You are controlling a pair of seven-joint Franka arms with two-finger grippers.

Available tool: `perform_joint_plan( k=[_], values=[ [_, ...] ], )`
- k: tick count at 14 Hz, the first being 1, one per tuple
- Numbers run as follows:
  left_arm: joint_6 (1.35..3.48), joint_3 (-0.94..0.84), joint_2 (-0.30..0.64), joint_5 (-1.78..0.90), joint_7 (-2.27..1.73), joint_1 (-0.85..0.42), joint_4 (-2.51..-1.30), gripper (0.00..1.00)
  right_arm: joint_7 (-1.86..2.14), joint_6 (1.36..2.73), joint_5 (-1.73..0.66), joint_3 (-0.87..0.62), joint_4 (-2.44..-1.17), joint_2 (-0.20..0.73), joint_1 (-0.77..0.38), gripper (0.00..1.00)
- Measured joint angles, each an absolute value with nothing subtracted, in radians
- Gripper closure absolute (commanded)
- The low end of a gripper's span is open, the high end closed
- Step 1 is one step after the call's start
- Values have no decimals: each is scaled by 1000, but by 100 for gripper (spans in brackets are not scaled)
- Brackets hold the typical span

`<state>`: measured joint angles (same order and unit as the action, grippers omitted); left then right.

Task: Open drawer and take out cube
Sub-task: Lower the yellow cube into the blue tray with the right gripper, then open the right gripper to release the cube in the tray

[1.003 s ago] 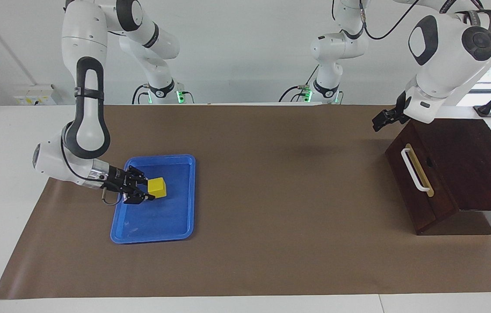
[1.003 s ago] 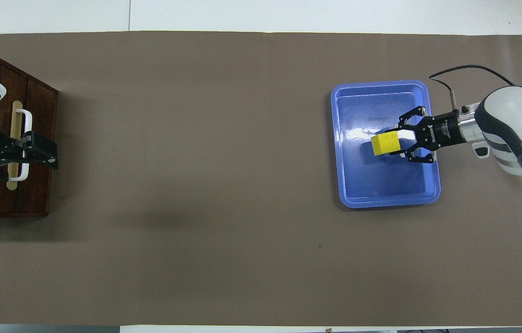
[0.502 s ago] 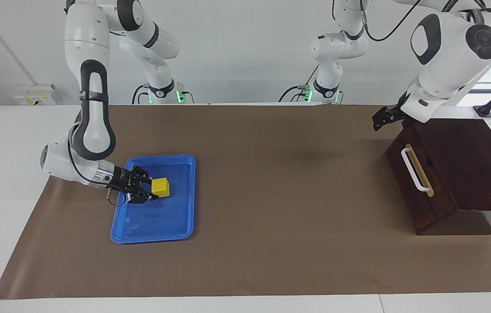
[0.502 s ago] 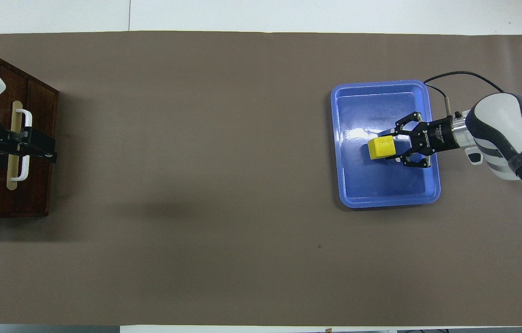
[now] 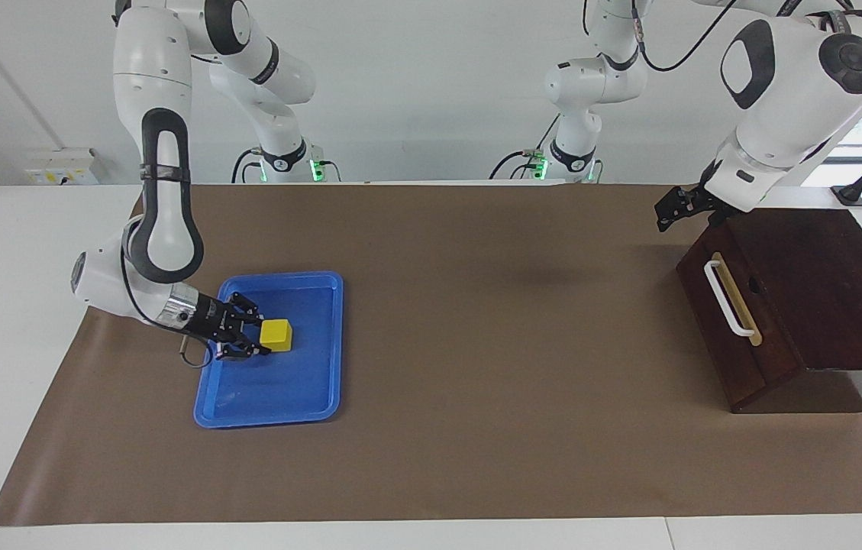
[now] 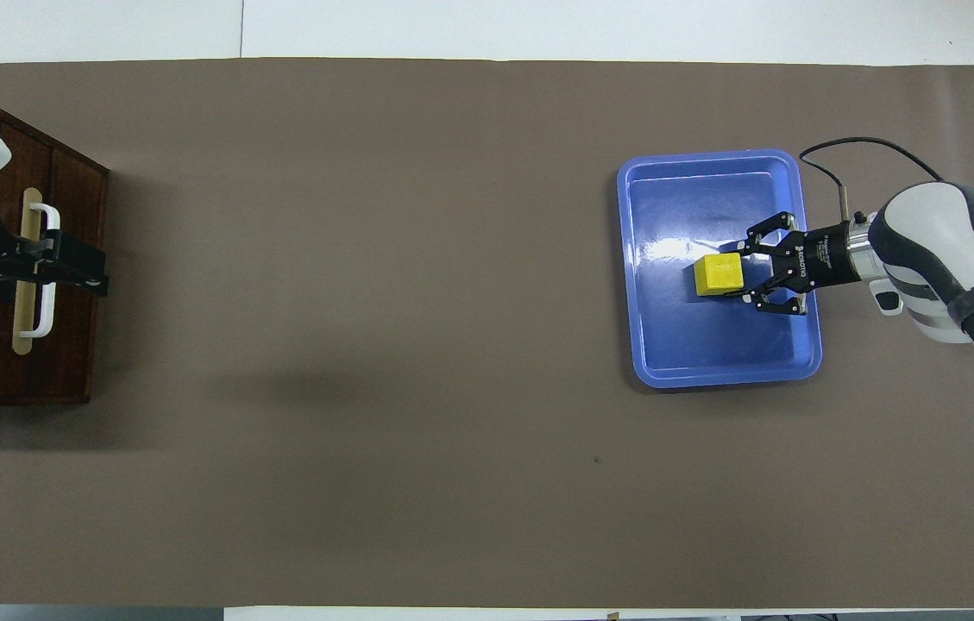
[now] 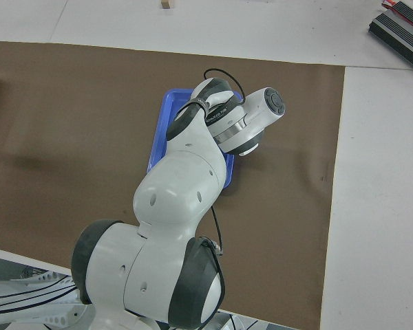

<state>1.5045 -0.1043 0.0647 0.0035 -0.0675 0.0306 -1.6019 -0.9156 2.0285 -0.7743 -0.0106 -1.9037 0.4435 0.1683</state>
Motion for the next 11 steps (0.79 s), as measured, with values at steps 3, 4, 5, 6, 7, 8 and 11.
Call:
perform_joint_plan(
  k=[3, 4, 5, 6, 7, 8, 11],
  values=[
    [1506, -104, 65, 3, -67, 31, -1601, 0, -920, 2029, -774, -10, -1907, 441, 173, 0],
    [1506, -104, 65, 3, -67, 31, -1601, 0, -920, 2029, -774, -10, -1907, 440, 178, 0],
    [1506, -104, 65, 3, -67, 30, -1601, 0, -920, 2028, -775, -10, -1906, 439, 181, 0],
    [1506, -105, 65, 3, -67, 29, -1601, 0, -920, 2023, -775, -10, -1904, 436, 185, 0],
    [1506, -104, 64, 3, -67, 23, -1601, 0, -926, 2009, -776, -10, -1896, 432, 189, 0],
    [1506, -105, 63, 3, -67, 14, -1600, 0, -949, 1983, -776, -9, -1881, 426, 192, 0],
    [1506, -105, 55, 3, -67, 1, -1591, 0, -1012, 1896, -763, -1, -1816, 383, 192, 0]
  ],
)
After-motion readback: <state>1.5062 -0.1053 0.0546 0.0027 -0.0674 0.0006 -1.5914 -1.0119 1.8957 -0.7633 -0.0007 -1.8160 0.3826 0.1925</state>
